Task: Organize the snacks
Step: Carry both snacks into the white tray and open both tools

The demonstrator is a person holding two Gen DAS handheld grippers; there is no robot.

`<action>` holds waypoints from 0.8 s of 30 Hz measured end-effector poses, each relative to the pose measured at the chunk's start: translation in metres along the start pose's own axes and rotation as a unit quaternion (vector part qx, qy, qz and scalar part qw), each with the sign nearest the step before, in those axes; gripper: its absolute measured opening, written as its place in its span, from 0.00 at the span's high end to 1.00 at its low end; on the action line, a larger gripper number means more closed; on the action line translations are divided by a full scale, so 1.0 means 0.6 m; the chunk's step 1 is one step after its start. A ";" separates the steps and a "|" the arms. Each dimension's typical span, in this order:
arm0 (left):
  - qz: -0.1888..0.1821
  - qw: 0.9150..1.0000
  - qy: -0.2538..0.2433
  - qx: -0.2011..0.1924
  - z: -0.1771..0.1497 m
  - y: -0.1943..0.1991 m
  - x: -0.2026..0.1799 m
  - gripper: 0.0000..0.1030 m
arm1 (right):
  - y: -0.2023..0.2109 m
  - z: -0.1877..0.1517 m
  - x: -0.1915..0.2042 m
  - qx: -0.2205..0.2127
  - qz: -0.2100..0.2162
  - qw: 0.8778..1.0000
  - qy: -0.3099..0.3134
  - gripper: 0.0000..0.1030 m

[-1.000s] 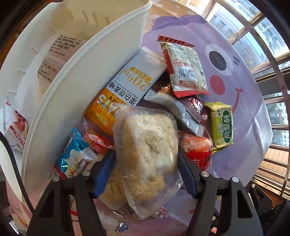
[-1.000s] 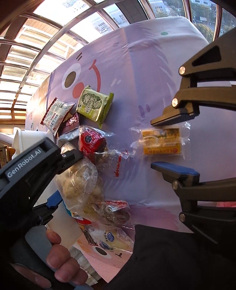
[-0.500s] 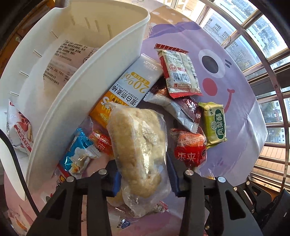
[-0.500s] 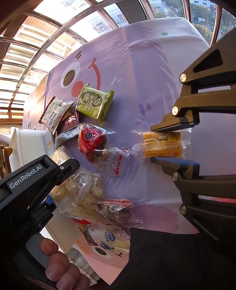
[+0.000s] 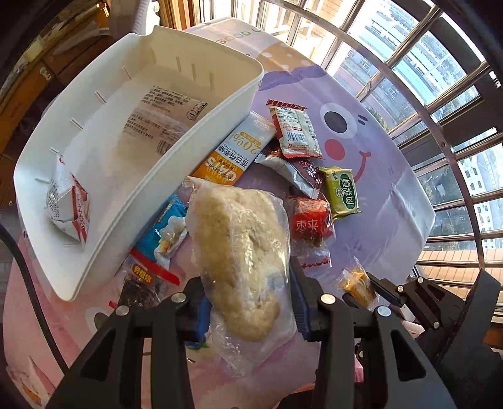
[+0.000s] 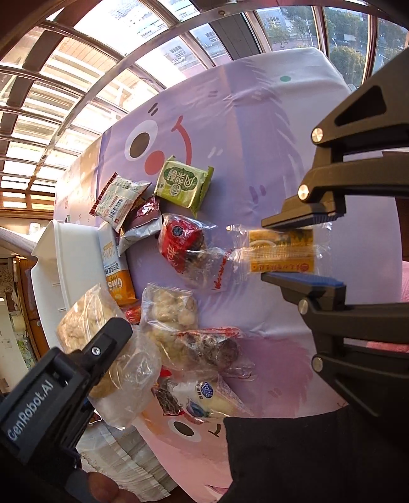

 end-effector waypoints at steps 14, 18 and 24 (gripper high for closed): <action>0.014 0.997 0.070 -0.039 -0.064 0.093 0.103 0.61 | 0.088 0.076 0.050 -0.057 -0.010 0.998 0.025 0.75; 0.018 0.994 0.088 -0.055 -0.072 0.124 0.137 0.61 | 0.107 0.115 0.065 -0.073 -0.011 0.997 0.037 0.75; 0.024 0.989 0.120 -0.078 -0.076 0.160 0.185 0.61 | 0.125 0.175 0.095 -0.091 0.003 0.994 0.063 0.75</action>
Point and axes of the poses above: each gripper's, at about its wrist camera, not at the fingertips, and y roughly against the way its jaws point, x to its left, z to its top, the point moved 6 cm from there along -y, roughly the way its jaws point, and after that the axes turned 8 degrees about x, right-handed, at the moved point
